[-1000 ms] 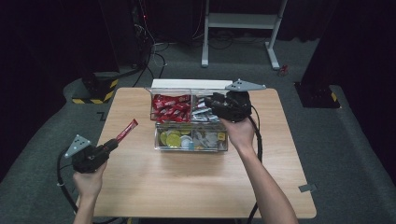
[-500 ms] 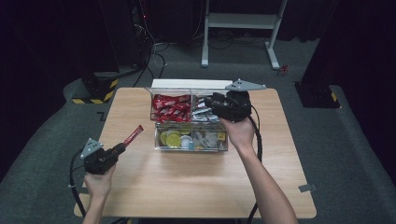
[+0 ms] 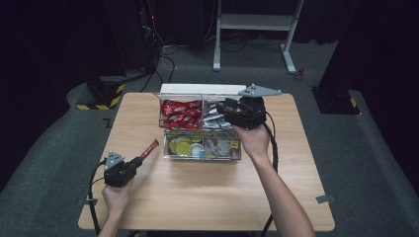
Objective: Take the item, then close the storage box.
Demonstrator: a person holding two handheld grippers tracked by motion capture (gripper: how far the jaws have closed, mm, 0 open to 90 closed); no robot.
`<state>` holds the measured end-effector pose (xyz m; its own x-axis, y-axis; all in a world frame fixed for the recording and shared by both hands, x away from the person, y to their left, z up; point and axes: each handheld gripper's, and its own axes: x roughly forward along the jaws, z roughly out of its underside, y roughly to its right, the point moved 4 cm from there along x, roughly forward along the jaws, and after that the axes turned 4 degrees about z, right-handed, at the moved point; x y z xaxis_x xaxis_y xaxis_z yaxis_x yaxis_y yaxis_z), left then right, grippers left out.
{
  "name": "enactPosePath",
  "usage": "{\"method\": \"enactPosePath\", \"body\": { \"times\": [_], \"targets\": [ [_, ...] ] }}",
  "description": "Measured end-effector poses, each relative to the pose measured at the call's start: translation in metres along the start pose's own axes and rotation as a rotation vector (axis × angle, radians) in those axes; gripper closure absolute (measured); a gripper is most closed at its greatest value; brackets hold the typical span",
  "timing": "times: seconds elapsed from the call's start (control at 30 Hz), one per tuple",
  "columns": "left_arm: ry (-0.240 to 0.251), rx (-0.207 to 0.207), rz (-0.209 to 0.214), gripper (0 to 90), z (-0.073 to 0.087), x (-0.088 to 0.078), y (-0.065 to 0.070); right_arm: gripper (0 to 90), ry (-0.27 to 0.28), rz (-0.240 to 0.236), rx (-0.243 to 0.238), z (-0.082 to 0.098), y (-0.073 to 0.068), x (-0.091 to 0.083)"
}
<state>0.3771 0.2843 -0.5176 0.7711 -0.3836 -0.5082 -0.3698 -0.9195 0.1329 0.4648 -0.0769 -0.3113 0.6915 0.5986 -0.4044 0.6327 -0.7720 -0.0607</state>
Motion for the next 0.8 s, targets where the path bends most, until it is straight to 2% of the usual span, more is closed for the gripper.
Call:
{"method": "enactPosePath", "body": {
  "times": [0.23, 0.4, 0.5, 0.57, 0.8],
  "targets": [
    [-0.041, 0.04, -0.018, 82.8, 0.007, 0.012, 0.006, 57.4, -0.002, -0.001, -0.005, 0.0, 0.001, 0.0],
    [-0.04, 0.016, -0.024, 82.4, 0.008, 0.017, 0.004, 57.3, -0.002, -0.006, 0.001, 0.0, 0.001, 0.0],
    [-0.05, 0.016, -0.027, 81.9, 0.009, 0.02, 0.004, 57.3, 0.0, -0.007, 0.001, 0.0, 0.001, 0.0],
    [-0.076, 0.014, -0.026, 81.6, 0.01, 0.022, 0.005, 57.4, 0.003, -0.009, 0.003, 0.001, 0.001, 0.0],
    [-0.113, 0.013, -0.041, 80.3, 0.014, 0.03, 0.006, 57.3, 0.004, -0.013, 0.007, 0.001, 0.002, 0.0]
  ]
}}
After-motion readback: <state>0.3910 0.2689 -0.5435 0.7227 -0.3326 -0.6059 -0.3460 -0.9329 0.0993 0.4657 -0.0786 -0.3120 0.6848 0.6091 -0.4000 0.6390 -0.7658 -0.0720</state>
